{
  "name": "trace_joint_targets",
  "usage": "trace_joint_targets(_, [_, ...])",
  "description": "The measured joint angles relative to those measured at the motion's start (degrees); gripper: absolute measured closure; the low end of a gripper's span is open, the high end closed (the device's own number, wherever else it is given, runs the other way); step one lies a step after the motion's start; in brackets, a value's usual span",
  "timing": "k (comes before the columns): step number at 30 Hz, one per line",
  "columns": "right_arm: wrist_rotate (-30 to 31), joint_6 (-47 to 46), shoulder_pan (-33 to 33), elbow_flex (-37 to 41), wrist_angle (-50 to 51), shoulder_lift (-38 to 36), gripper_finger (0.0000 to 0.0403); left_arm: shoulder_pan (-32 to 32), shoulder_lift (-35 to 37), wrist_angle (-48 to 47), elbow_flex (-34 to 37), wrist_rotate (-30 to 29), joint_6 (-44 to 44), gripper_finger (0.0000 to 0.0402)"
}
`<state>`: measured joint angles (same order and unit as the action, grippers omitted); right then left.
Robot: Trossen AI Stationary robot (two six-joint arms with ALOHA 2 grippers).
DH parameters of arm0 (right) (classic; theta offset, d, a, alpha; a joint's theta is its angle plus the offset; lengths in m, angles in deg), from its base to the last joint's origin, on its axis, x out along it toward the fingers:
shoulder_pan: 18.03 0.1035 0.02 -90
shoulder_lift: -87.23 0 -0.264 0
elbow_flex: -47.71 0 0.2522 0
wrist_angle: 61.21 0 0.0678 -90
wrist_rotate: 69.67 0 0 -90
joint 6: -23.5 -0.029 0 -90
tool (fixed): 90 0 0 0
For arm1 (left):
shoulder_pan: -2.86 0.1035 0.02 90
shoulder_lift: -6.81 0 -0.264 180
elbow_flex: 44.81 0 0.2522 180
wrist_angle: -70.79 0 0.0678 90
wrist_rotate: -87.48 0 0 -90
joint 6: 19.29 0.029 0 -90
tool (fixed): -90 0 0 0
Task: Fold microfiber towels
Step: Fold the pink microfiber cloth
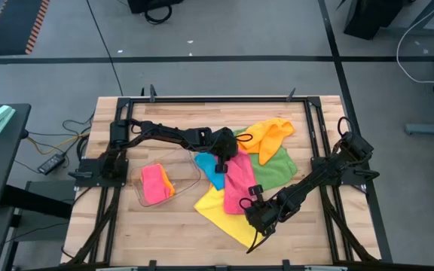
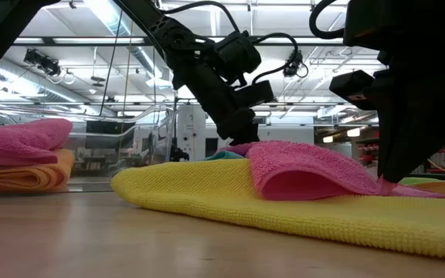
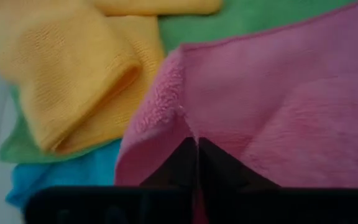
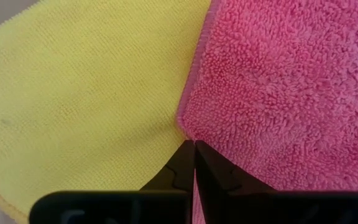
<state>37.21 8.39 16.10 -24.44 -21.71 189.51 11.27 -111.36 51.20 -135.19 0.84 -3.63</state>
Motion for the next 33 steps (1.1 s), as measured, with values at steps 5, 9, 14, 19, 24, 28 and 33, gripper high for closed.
trace_joint_targets(5, [0.0,0.4,0.0,0.0,1.3,0.0,0.0386,0.0,3.3,1.2,0.0,3.0,0.0,0.0383])
trace_joint_targets(9, [-0.5,1.1,0.0,-0.6,3.3,0.0,0.0386,0.1,4.5,4.7,-0.2,3.0,-0.1,0.0386])
trace_joint_targets(14, [-0.5,1.2,0.5,-3.0,9.4,0.0,0.0386,0.3,4.0,8.6,-0.1,2.9,0.0,0.0391])
trace_joint_targets(19, [-1.2,1.6,1.4,-4.9,16.5,0.0,0.0386,1.2,3.4,8.8,0.0,-0.8,1.9,0.0372])
trace_joint_targets(24, [-3.7,4.7,1.9,-5.4,16.8,0.0,0.0387,1.9,2.7,9.4,-0.1,-0.3,4.8,0.0388])
trace_joint_targets(28, [-4.0,5.7,2.5,-4.9,17.8,-0.1,0.0388,1.6,1.6,10.7,-0.1,1.0,6.5,0.0392])
trace_joint_targets(33, [-3.9,5.7,2.8,-4.9,18.2,0.0,0.0389,1.3,-0.5,11.8,0.0,1.1,6.7,0.0371])
